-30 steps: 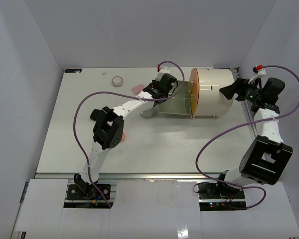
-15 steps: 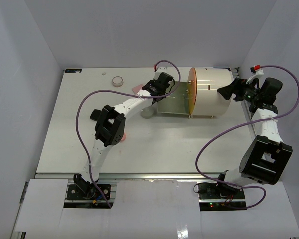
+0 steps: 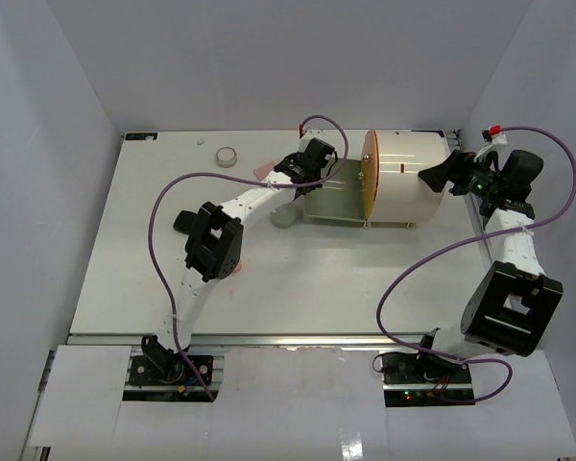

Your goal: Organize the makeup

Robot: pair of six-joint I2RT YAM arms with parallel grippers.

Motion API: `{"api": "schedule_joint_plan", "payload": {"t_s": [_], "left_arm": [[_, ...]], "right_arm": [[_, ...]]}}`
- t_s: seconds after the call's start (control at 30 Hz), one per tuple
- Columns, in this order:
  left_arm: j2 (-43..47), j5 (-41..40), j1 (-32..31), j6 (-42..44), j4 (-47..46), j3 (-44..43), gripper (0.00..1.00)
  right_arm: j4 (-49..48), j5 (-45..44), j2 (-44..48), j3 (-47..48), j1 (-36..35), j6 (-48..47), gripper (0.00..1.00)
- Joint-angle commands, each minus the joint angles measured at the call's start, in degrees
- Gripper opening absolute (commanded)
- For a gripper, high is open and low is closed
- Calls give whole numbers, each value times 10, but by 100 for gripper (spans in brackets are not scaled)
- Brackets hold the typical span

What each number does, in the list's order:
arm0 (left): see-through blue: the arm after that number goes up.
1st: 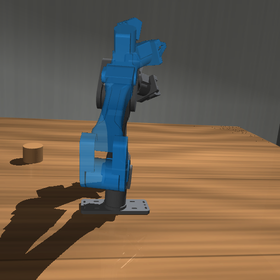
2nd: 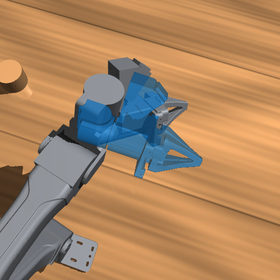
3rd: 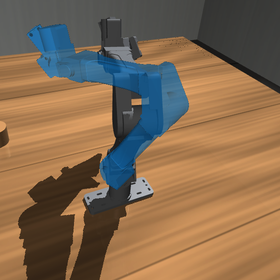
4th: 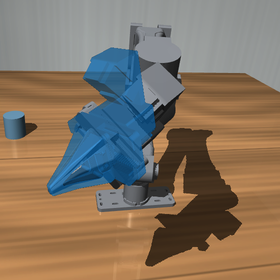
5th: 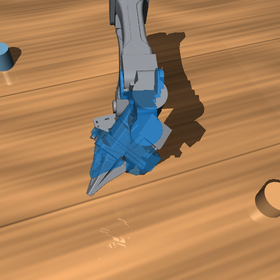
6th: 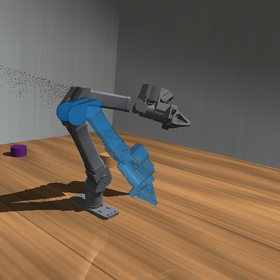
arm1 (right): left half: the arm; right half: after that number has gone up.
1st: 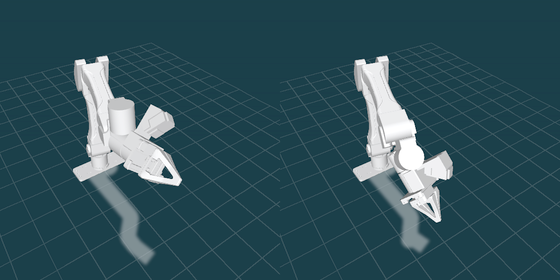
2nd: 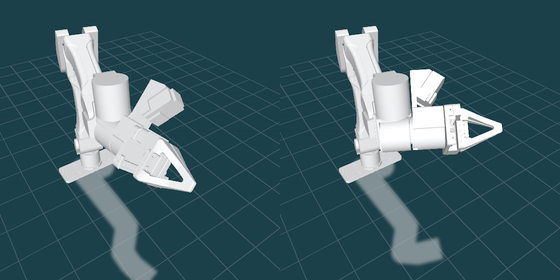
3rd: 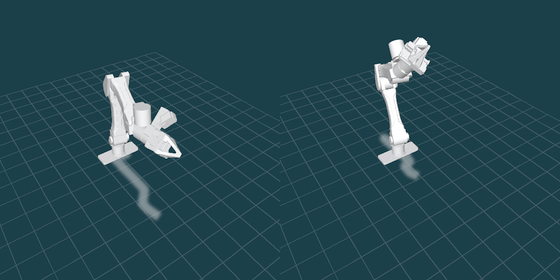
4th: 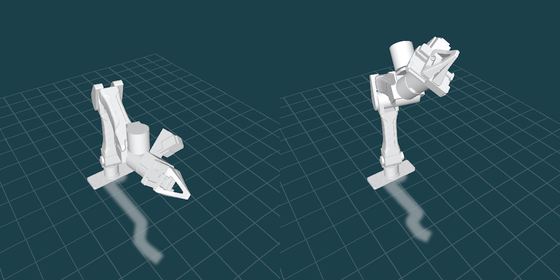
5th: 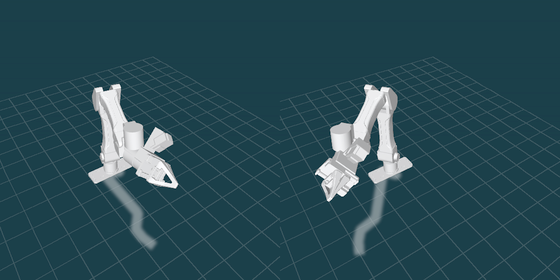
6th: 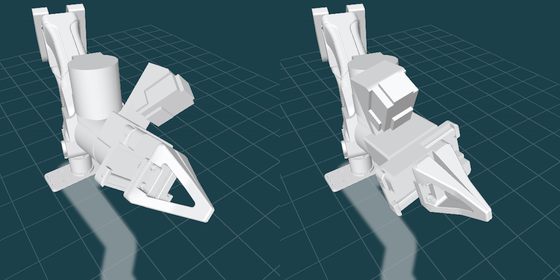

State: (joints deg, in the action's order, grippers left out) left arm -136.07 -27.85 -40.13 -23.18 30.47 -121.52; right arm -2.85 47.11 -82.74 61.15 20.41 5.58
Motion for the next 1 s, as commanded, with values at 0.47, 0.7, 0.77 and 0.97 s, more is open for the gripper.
{"api": "schedule_joint_plan", "payload": {"t_s": [0.47,0.7,0.77,0.97], "left_arm": [[-5,22,3,-13,-10,-57,6],[1,32,3,-13,-14,-64,6],[3,36,4,-16,-14,-63,6],[5,66,3,-23,-14,-60,5]], "right_arm": [[60,2,-7,-28,-20,-5,90],[60,1,-8,-29,-20,-6,90],[60,2,-8,-29,-20,-6,90],[60,1,-8,-30,-20,-6,90]]}}
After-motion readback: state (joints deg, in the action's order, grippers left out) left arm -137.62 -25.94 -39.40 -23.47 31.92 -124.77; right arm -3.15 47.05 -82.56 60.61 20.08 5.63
